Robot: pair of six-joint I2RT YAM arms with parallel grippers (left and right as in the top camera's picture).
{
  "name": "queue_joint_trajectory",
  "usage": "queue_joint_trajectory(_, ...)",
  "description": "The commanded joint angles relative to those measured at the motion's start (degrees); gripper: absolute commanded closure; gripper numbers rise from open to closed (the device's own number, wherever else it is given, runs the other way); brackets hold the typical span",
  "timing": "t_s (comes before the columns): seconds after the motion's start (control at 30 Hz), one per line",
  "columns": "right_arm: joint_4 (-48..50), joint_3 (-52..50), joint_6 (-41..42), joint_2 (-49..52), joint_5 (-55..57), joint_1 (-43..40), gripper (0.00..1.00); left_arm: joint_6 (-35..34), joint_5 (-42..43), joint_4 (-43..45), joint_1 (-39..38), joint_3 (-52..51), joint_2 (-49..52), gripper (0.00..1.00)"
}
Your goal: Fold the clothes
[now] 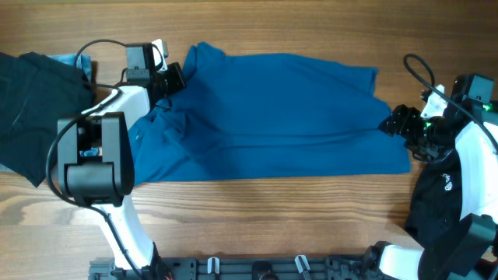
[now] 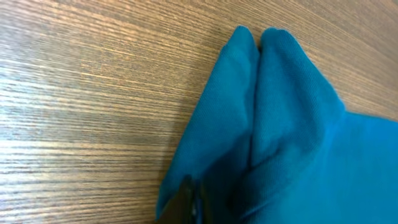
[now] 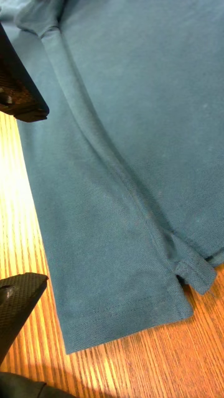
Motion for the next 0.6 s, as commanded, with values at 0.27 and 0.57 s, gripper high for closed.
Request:
queue_joint_trajectory(0.27, -0.07, 0.57, -1.14, -0.74, 0.37, -0.13, 0.17, 0.52, -3.56, 0.55, 0.90, 0.37, 0.55, 0.36)
queue_joint_trajectory(0.57, -0.44, 0.57, -1.01, -0.74, 0.35, -0.13, 0.17, 0.55, -4.66, -3.26, -0.24, 0.35, 1.05, 0.48)
